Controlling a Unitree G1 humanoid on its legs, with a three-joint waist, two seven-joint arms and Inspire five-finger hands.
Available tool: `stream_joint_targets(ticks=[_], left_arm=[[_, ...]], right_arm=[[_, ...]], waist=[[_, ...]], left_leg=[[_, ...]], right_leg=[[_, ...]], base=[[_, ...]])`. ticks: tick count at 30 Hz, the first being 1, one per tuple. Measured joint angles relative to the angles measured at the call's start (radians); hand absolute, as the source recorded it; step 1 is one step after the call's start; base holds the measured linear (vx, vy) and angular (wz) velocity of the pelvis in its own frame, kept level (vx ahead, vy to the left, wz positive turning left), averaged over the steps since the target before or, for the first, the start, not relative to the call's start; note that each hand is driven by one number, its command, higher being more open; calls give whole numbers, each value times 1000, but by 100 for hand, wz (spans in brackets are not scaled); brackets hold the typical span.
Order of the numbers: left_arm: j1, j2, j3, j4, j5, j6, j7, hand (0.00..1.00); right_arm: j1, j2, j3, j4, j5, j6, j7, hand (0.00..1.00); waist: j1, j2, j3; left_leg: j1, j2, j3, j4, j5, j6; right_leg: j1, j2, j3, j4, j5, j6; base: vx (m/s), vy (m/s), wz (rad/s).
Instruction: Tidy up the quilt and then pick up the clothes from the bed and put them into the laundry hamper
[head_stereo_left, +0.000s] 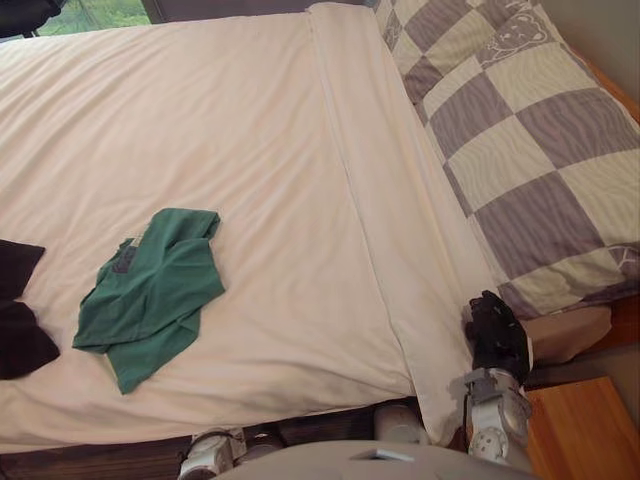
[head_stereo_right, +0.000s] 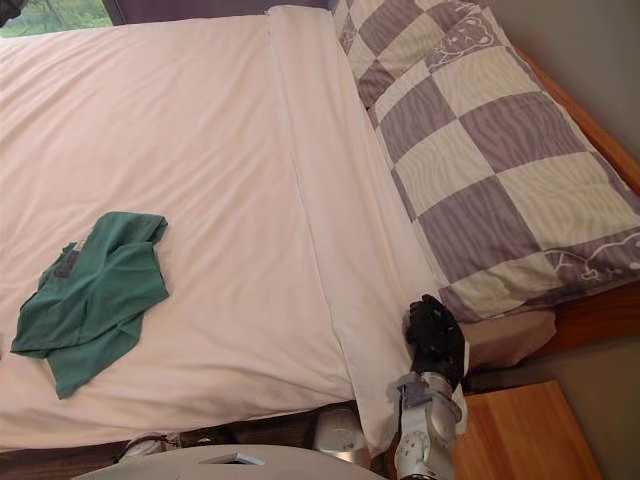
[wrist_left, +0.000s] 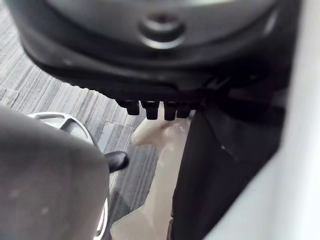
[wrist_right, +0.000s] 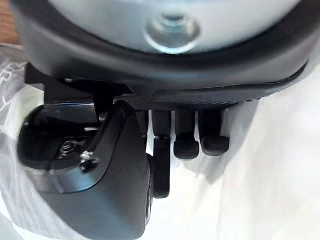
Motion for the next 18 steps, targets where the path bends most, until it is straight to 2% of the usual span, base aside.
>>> stream_joint_targets(ticks=[6, 9, 13, 18], left_arm=[[19, 11, 66, -27, 2, -13, 0, 100], [23, 22, 90, -58, -2, -14, 0, 100], [28, 28, 96, -62, -29, -15, 0, 100], [32, 29, 97, -62, -31, -21, -2, 100]], right_arm=[[-47, 20, -80, 131, -110, 7, 57, 0], [-76, 17, -81, 188, -146, 8, 64, 0], [-82, 16, -84, 194, -214, 8, 82, 0], [-127, 16, -134, 249, -262, 8, 100, 0]], waist=[[0, -40, 14], [1, -75, 33], [1, -87, 40], [1, -88, 38]], left_leg=[[1, 25, 1, 20, -2, -1], [7, 36, 0, 43, -10, -7], [8, 39, 0, 65, -18, -16], [5, 49, -4, 65, -20, -15]], right_leg=[[-3, 22, -7, 34, -19, -24], [-21, 23, -25, 108, -57, -49], [-51, 21, -27, 184, -104, -74], [-46, 29, -38, 150, -95, -61]], base=[[-7, -61, 0], [-29, -60, 1], [-32, -54, -2], [-22, -25, 0]])
